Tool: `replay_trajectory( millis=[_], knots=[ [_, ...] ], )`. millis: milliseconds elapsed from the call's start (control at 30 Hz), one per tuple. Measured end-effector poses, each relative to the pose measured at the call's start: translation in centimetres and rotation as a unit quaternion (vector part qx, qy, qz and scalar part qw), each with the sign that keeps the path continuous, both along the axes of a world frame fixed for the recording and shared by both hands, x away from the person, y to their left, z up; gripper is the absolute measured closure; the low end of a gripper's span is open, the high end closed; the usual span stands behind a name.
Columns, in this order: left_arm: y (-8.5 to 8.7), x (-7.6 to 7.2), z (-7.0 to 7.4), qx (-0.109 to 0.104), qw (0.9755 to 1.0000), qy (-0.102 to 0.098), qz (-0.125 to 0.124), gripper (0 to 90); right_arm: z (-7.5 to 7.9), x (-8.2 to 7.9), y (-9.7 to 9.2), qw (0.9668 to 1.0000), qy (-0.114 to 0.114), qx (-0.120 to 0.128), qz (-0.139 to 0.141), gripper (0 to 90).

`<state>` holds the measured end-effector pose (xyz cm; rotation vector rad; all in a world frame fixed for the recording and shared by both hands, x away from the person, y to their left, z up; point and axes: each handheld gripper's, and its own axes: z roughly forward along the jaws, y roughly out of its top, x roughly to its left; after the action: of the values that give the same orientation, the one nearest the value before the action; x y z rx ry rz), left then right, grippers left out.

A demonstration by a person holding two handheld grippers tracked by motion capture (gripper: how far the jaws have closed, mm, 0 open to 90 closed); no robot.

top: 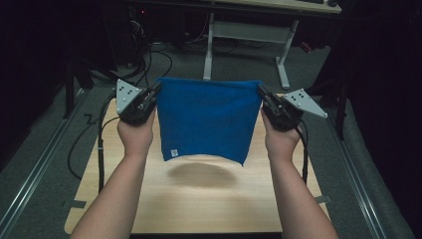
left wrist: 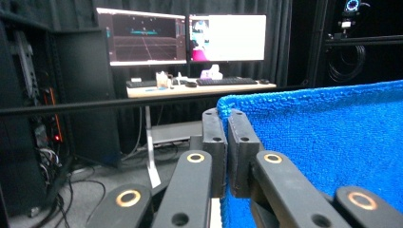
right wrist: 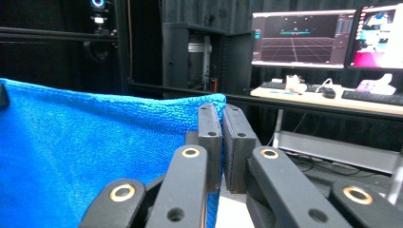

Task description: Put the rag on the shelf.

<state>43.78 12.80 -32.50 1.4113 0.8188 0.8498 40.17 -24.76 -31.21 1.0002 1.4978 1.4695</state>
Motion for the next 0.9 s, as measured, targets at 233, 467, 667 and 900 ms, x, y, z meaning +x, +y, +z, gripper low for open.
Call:
replay_trajectory(
  millis=[233, 467, 667, 900],
  knots=[
    [-0.9, 2.1, 1.6, 0.021, 0.9997, -0.01, 0.004, 88.1, 1.1, 1.9, -0.5, 0.9999, -0.002, -0.003, -0.016, 87.9],
    [-1.8, 5.0, 3.0, 0.056, 0.9981, -0.012, 0.02, 88.1, 2.4, 5.5, -0.8, 0.9994, 0.014, -0.004, -0.032, 87.9],
    [-2.0, 6.2, 2.1, 0.079, 0.9966, -0.001, 0.024, 88.0, 1.6, 7.4, -0.8, 0.9984, 0.037, -0.012, -0.042, 87.8],
    [-1.9, 7.8, 0.0, 0.081, 0.9961, 0.022, 0.028, 88.0, 0.2, 8.8, -0.3, 0.9966, 0.057, -0.033, -0.05, 87.8]
  ],
)
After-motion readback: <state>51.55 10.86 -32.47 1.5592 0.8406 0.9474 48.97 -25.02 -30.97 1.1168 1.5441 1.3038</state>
